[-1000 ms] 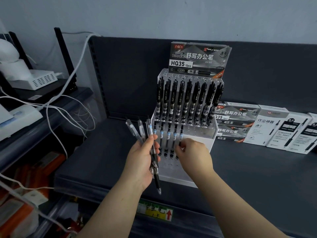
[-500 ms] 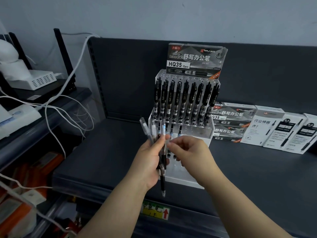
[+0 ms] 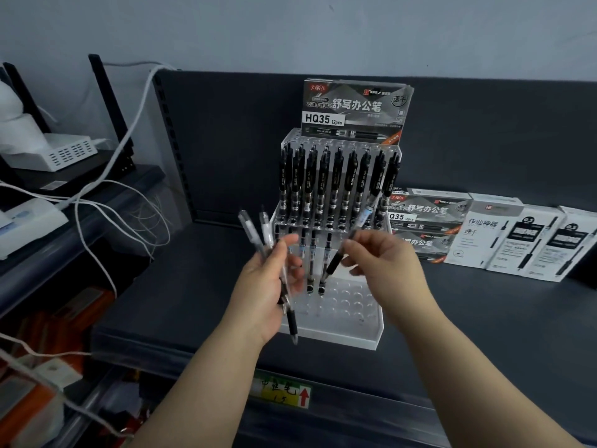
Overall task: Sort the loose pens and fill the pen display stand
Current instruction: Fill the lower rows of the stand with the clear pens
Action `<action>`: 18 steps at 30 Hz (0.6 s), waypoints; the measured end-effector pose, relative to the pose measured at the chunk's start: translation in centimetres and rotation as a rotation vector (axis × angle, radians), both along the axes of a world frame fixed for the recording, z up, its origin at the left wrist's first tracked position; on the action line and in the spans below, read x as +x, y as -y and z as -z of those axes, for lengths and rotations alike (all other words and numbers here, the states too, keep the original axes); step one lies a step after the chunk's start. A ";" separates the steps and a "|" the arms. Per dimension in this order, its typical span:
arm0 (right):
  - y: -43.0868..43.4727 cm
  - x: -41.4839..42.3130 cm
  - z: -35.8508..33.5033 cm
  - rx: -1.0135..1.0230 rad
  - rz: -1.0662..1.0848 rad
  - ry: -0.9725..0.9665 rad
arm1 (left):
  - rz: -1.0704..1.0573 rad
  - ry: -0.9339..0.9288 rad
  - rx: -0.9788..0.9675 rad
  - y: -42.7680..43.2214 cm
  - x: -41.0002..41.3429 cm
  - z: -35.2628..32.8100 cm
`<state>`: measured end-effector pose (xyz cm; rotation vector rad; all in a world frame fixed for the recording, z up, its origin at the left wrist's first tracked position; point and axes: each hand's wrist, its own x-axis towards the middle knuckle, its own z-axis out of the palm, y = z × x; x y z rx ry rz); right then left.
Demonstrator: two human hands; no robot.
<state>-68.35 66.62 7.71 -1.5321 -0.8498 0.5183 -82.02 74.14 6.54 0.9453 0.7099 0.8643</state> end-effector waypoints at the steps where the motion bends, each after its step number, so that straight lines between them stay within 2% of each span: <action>1: -0.1 0.2 0.3 -0.016 0.063 0.073 | -0.019 0.009 -0.001 -0.2 -0.2 0.0; 7: -1.1 -0.1 3.1 -0.199 0.145 0.472 | -0.048 0.039 -0.013 -0.2 -0.6 0.0; 12: -1.6 -0.3 4.5 -0.370 0.099 0.593 | -0.038 0.104 -0.071 -0.4 -1.1 0.2; 18: -1.9 -0.5 4.5 -0.406 0.097 0.646 | -0.016 0.068 -0.041 -0.1 -1.2 0.6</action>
